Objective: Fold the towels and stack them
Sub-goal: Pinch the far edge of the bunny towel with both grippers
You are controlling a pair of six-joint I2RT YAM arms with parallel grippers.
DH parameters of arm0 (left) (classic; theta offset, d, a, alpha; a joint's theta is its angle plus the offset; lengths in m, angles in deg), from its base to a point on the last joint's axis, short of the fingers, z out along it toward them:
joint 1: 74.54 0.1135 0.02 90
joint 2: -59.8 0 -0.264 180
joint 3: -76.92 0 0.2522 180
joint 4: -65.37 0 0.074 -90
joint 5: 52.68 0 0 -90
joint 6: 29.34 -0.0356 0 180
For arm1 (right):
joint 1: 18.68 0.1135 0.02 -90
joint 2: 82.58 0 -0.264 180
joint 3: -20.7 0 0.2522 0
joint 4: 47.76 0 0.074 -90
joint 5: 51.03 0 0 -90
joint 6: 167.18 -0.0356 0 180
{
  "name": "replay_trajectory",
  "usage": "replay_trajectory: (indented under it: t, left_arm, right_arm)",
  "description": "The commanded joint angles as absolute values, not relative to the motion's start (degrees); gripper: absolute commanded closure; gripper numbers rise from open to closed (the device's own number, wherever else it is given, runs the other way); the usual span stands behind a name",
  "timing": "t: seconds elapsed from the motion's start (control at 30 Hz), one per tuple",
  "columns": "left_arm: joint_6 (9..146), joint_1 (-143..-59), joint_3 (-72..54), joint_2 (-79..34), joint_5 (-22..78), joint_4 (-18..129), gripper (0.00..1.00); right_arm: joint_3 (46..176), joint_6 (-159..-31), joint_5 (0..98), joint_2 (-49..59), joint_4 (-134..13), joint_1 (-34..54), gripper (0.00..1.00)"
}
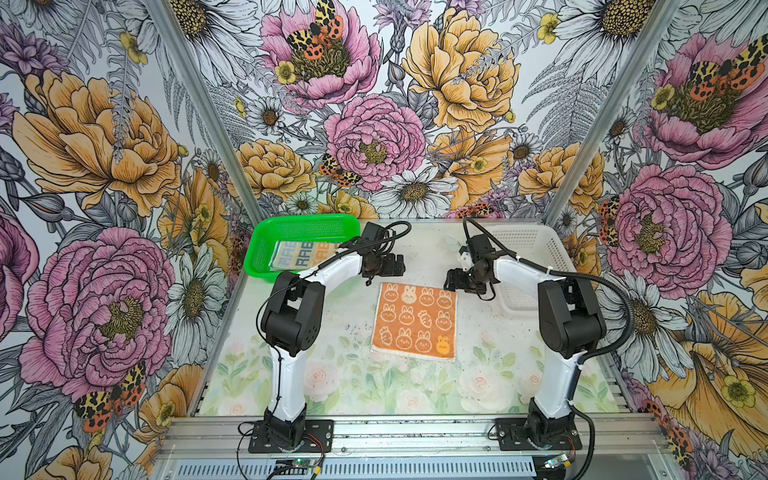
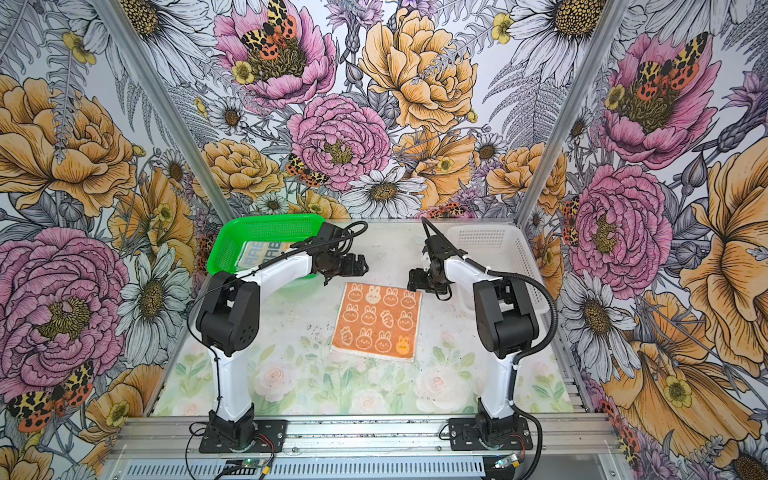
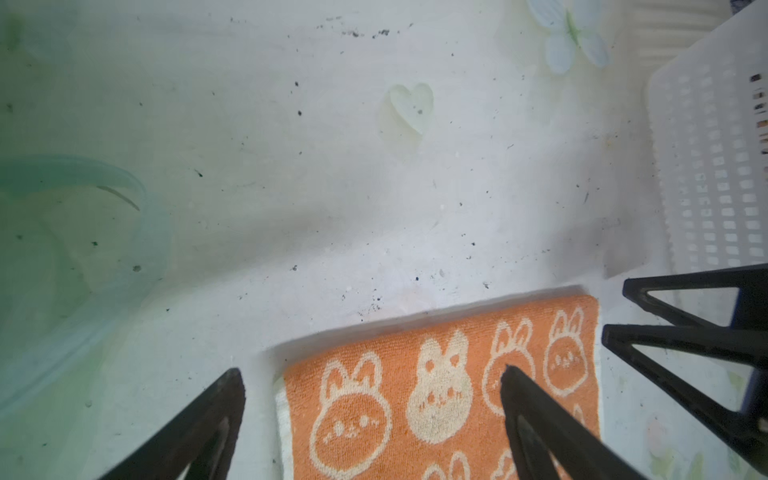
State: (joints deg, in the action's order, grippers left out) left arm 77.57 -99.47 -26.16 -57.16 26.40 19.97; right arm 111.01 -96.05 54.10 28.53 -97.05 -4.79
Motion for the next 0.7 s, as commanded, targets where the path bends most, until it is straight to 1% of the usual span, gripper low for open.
replay_trajectory:
  t: [0.0,0.13,0.2,0.27,0.37,0.43,0.6,0.67]
  left_arm:
    - [74.8,-98.6,-27.2,-60.4,27.1,16.7,0.11]
    - [74.5,-98.1,-28.1,-62.3,26.0,16.0,0.21]
    - [74.1,-97.9,-28.3,-62.8,26.2,15.6,0.25]
    - [74.0,-97.7,-28.2,-62.9,26.7,15.3,0.3]
    - [73.8,-97.4,-28.2,-63.3,26.6,15.3,0.39]
    - [73.5,-97.3,-28.2,-63.4,26.6,15.1,0.46]
    - [73.1,-97.2,-27.8,-63.6,26.8,15.0,0.56]
    - [72.9,-97.1,-27.9,-64.1,26.9,15.1,0.61]
  right_arm:
    - [112.1,-94.9,53.1,30.5,-97.6,-5.0,0.27]
    - [112.1,-94.9,54.3,31.4,-97.7,-4.8,0.38]
    - [112.2,-94.9,54.5,31.6,-97.6,-4.8,0.44]
    - [112.1,-94.9,54.8,31.9,-97.6,-4.7,0.48]
    - [112.2,-94.9,55.0,32.3,-97.5,-4.6,0.56]
    - [112.1,-94.9,55.2,32.4,-97.5,-4.6,0.6]
    - [112.1,-94.8,55.3,32.9,-97.5,-4.7,0.68]
    - [112.1,-94.8,55.4,33.3,-97.5,-4.6,0.72]
